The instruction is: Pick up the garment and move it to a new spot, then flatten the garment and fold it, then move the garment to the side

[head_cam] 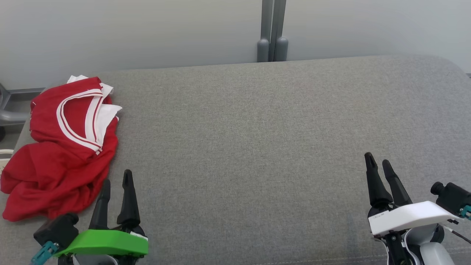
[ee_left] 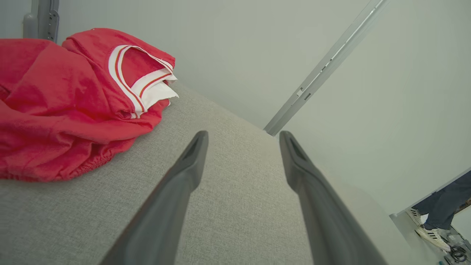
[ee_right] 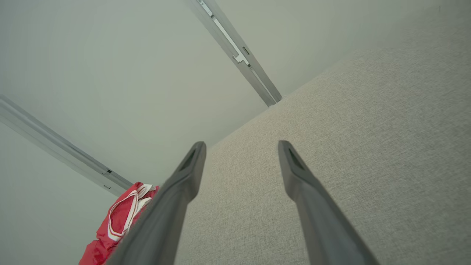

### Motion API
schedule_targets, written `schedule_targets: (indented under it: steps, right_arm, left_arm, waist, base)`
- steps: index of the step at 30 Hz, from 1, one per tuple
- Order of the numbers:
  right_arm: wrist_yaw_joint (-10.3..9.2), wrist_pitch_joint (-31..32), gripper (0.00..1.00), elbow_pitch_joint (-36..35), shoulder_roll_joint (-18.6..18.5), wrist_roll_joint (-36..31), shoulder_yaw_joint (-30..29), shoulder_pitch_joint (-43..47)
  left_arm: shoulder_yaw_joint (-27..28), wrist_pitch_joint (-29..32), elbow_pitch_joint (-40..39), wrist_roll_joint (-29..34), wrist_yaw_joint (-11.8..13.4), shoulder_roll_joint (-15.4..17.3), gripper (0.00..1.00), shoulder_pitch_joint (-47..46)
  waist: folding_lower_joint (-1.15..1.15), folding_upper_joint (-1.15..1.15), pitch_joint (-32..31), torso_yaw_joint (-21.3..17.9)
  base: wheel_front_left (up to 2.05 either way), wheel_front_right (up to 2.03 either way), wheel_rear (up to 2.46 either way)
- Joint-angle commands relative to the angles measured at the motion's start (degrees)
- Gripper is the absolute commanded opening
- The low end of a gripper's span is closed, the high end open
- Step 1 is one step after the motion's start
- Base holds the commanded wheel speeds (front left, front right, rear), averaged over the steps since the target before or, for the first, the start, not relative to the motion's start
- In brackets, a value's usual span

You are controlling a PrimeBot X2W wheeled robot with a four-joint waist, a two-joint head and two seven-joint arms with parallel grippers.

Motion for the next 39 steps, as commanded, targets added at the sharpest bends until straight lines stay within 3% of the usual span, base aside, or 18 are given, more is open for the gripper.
schedule_targets:
  steps: [1, 39]
  right_arm:
    - [0.03, -0.73, 1.00, -1.05, -0.35, -2.49, 0.37, -0.17]
    - [0.04, -7.43, 1.00, -0.09, -0.55, -25.82, 5.10, 0.47]
  left_arm:
    - [-0.17, -0.61, -0.31, 2.32, 0.31, 0.81, 1.00, 0.22]
    - [-0.58, -4.91, 3.94, 22.71, 1.51, 1.82, 1.00, 2.18]
  waist:
    - [0.00, 0.00, -0.03, 0.02]
    - [0.00, 0.00, -1.04, 0.10]
  base:
    - [0.00, 0.00, 0.00]
    - [0.00, 0.00, 0.00]
